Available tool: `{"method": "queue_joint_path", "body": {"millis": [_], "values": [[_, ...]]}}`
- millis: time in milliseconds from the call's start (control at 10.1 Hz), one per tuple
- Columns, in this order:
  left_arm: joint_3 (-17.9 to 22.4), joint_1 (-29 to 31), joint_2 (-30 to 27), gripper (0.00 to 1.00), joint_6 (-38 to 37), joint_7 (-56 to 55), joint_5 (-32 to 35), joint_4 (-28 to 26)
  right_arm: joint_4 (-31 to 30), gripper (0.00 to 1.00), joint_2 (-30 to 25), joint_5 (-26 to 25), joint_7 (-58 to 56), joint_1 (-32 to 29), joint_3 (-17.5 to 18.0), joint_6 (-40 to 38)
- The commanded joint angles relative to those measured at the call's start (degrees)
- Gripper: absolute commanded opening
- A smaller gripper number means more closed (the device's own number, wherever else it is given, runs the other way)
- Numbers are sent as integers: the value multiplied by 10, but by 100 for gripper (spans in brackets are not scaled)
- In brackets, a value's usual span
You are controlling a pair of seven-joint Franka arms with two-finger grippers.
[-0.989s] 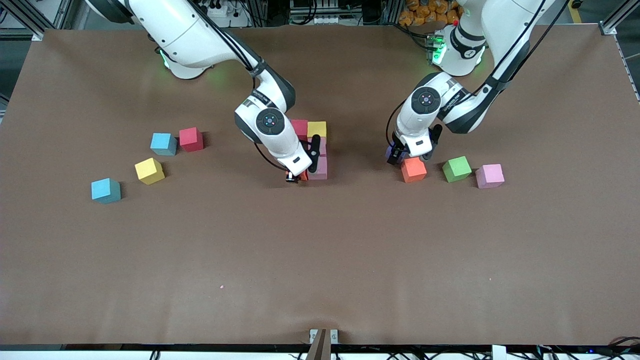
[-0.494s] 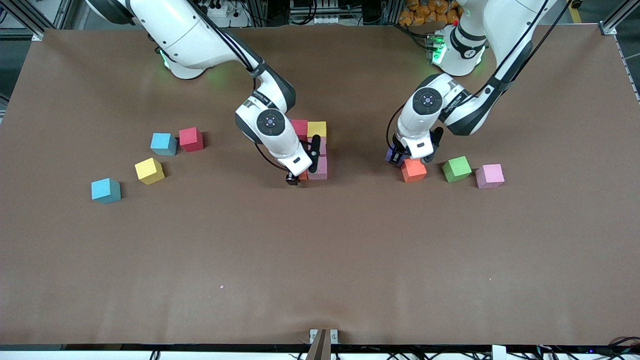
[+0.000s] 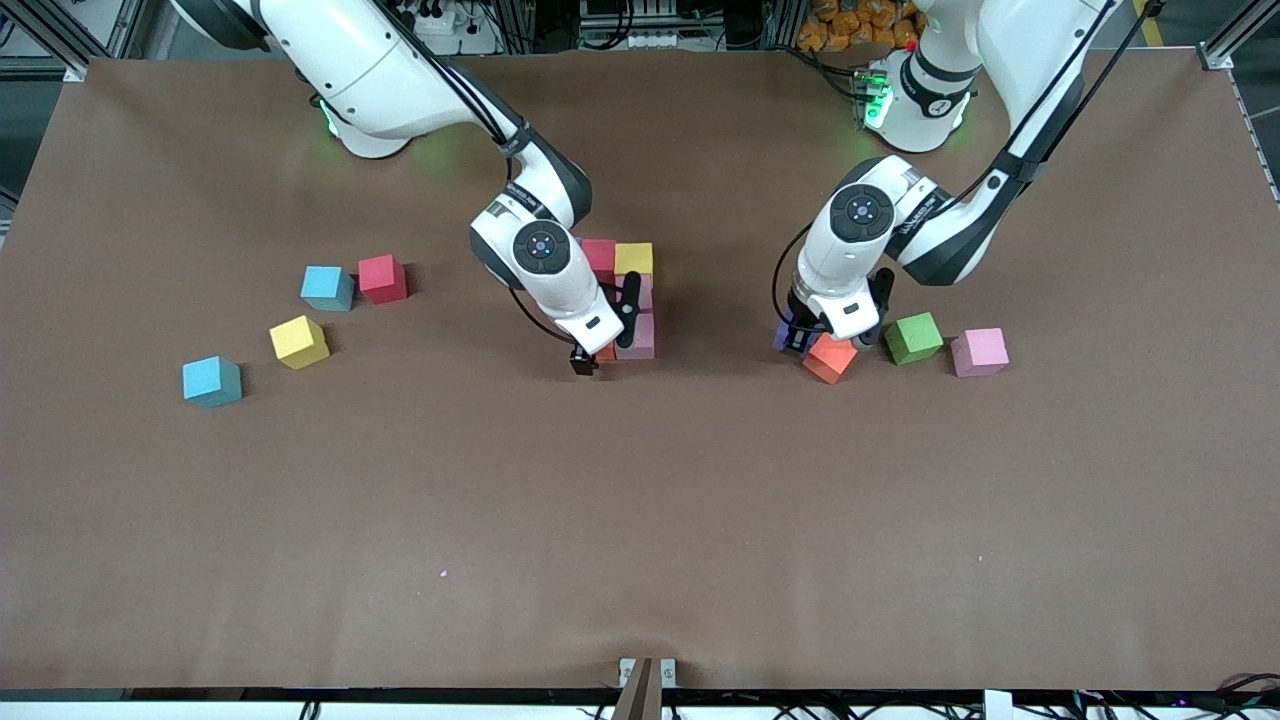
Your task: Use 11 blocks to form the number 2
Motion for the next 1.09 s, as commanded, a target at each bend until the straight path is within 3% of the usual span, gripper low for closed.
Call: {"method": "queue_joint_path", "body": {"millis": [0, 297, 494, 791, 989], "values": [[-6, -11, 24, 32, -45, -45, 7, 62, -1, 100, -36, 28, -3, 0, 1, -44], [-5, -40, 65, 33, -93, -74, -11, 152, 0, 100, -96, 38, -9, -14, 4, -112], [-5, -59, 75, 33, -110, -90, -24, 195, 0, 100, -147, 77, -9, -39, 9, -148], [-4, -104, 126, 34, -176, -126, -35, 294, -2, 100, -194, 82, -10, -102, -36, -189], [-3, -139, 171, 35, -229, -158, -34, 367, -5, 100, -198, 68, -20, -122, -85, -219]]}}
